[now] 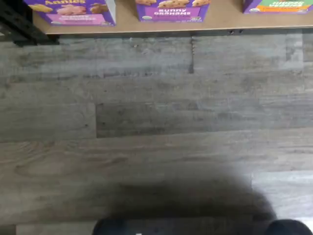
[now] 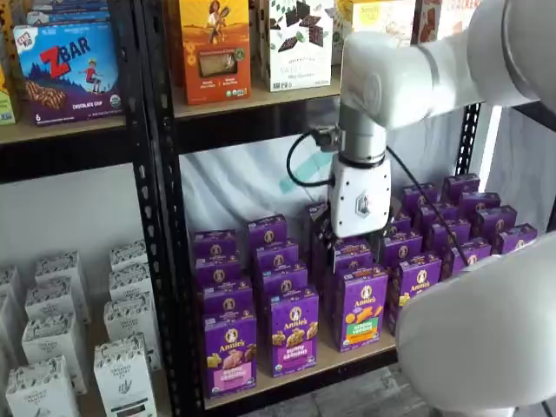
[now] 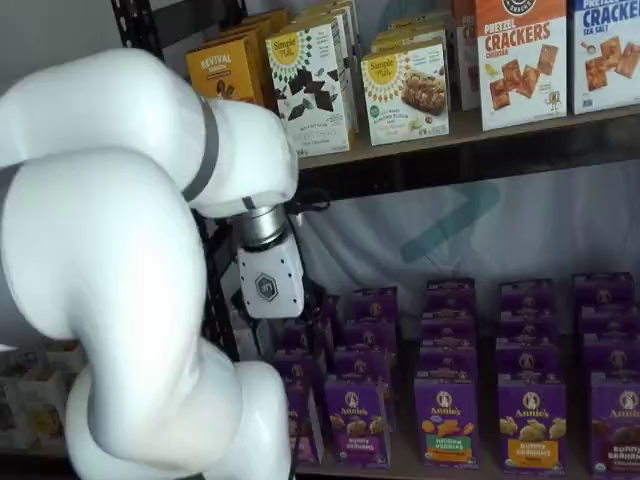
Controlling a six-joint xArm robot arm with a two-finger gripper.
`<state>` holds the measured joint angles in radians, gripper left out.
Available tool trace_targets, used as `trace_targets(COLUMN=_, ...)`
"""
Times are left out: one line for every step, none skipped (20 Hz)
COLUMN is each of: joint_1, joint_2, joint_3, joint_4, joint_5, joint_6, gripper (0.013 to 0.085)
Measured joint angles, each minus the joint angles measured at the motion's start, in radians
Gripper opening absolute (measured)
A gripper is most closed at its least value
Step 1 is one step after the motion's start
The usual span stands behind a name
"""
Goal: Pick up the purple box with a pink patch in the middle, on the bottom shelf, the first box from the left
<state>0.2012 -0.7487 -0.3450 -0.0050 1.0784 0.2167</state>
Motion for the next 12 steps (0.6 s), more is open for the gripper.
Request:
trace_targets(joint_1=0.002, joint_2=0.009, joint_3=0.013, joint_4=-0.004, joint_5=-0.029, joint_6=0.004, gripper=0.085)
trace_targets(joint_1=0.003, joint_2=0.025, joint_3=0.027, joint_4=-0.004, joint_5=-0.064, joint_6=0.005, gripper=0.085)
trace_targets(joint_1=0.003, joint_2=0.044, joint_3=0.035, joint_4=-0.002, joint_5=-0.088, joint_6=0.004, gripper=0.085)
trace_targets(joint_1=0.003, joint_2=0.066, joint_3=0.039, joint_4=0.0, joint_5=-0.105, joint_6=0.004, gripper=0.085)
trace_targets(joint_1=0.005, joint_2=0.088, joint_3=0.041, joint_4=-0.004, joint_5=-0.12, joint_6=0.008, gripper=0.085)
trace_targets(joint_1=0.008, joint_2=0.106, joint_3=0.046, joint_4=-0.01, joint_5=-0.139, joint_6=0.014, gripper=0.085)
trace_targets(joint_1=0.01, joint_2=0.122, joint_3=0.053, joint_4=-0.011, joint_5=-0.163, joint_6=0.017, gripper=0.085)
trace_targets(joint_1=0.01, joint_2=0.141, joint_3=0.058, joint_4=-0.002, joint_5=-0.186, joint_6=0.011, gripper=0.085)
trace_targets(joint_1=0.01, joint_2=0.169, joint_3=0.054, joint_4=0.013, joint_5=-0.191, joint_6=0.002, gripper=0.085)
trace_targets(joint_1=0.009, joint_2=0.199, joint_3=0.044, joint_4=0.03, joint_5=-0.184, joint_6=-0.011, gripper=0.085)
trace_targets(joint_1=0.007, joint_2=0.232, joint_3=0.035, joint_4=0.05, joint_5=-0.181, joint_6=-0.025, gripper=0.085)
trace_targets(joint_1=0.008, joint_2=0.257, joint_3=0.033, joint_4=0.06, joint_5=-0.19, joint_6=-0.031, gripper=0.085)
